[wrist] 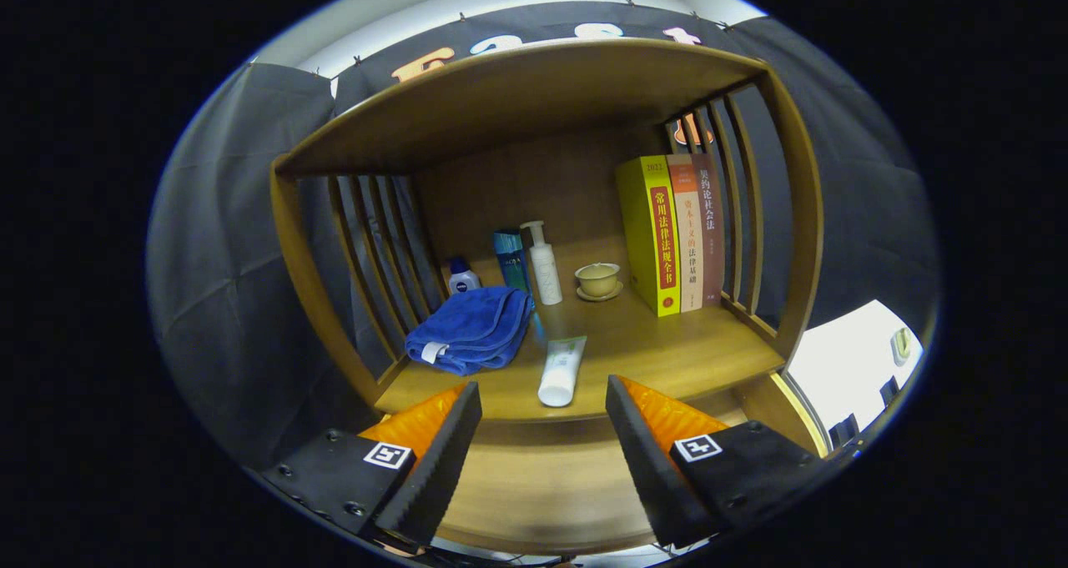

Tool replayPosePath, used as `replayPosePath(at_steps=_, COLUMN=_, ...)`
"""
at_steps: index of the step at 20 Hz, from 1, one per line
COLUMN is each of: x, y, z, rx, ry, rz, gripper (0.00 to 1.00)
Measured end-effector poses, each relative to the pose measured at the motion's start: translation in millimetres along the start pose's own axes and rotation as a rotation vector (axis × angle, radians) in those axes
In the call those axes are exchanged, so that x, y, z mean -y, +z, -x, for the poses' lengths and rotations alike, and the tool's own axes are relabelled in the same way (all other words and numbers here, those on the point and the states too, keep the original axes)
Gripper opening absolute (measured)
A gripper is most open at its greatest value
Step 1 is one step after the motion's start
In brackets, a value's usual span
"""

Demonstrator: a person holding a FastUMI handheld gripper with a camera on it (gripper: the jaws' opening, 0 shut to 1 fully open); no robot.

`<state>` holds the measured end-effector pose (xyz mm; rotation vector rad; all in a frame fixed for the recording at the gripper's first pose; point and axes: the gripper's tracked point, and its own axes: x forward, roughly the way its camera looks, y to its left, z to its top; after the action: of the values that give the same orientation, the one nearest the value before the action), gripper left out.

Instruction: Pull open the drawer, take out the items inside it, and place them on the countertop above the cabinet.

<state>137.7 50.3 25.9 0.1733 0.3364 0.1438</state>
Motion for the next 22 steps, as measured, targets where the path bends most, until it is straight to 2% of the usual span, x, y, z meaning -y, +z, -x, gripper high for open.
replayPosePath(at_steps=9, x=-8, y=-68, z=33, rx=0.002, ry=0.012, rz=0.016, gripper=0.99)
replayPosePath(at_steps=15, x=-2, y=-113, z=68, rx=0.035, ry=-0.036, rz=0.040, gripper=0.99)
replayPosePath(at_steps=22, x=13, y=-156, z=84, rx=0.013, ry=-0.078, rz=0.014, gripper=0.99)
